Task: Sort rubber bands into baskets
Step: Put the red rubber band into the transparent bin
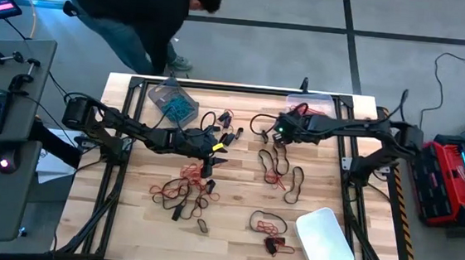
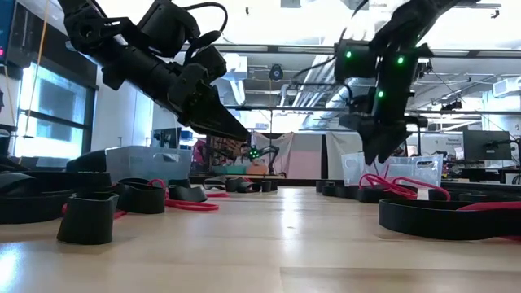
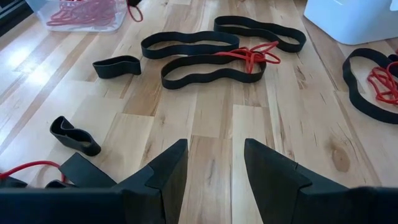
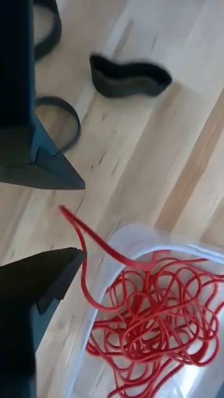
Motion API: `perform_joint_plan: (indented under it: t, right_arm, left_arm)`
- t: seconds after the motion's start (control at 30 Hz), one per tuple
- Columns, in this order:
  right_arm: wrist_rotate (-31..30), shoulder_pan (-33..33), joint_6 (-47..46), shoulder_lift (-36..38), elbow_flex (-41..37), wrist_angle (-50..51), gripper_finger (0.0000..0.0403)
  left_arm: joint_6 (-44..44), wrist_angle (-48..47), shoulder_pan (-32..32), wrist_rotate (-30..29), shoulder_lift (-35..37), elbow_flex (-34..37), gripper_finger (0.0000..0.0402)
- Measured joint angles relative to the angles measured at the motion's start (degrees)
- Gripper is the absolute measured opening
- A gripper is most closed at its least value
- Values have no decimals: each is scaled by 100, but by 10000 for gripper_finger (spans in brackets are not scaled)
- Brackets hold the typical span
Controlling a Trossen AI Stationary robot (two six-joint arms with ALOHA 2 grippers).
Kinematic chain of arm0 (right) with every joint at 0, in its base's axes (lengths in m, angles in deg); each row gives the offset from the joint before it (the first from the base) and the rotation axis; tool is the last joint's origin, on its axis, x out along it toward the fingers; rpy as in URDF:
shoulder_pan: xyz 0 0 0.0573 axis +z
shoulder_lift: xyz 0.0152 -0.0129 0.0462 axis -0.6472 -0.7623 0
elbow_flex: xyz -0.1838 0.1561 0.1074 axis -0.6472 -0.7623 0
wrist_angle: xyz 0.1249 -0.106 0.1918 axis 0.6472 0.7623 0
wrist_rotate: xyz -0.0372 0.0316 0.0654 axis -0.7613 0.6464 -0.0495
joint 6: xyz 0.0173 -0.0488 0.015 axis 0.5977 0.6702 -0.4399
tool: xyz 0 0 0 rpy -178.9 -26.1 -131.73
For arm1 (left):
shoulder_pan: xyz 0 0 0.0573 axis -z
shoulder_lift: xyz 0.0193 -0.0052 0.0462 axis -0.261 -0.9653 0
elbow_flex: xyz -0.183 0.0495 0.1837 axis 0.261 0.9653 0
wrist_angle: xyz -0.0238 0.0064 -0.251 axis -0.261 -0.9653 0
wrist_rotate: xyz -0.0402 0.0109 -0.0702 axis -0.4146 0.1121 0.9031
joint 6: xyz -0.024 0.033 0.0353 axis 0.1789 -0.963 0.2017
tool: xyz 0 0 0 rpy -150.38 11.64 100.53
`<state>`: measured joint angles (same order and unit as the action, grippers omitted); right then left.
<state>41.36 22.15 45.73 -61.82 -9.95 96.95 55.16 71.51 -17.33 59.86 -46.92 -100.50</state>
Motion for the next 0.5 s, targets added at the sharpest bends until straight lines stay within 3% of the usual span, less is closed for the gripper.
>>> perform_joint_plan:
  t: [0.2,0.4,0.5]
  right_arm:
    - [-230,-99,104,-373,-2,-200,96]
    - [-243,36,583,-299,-2,-286,10]
    - [-290,100,629,-140,-2,-285,11]
  left_arm:
    - [-1,0,0,1,-1,0,152]
    - [-2,2,0,0,-2,0,152]
    - [-1,2,0,1,-2,0,152]
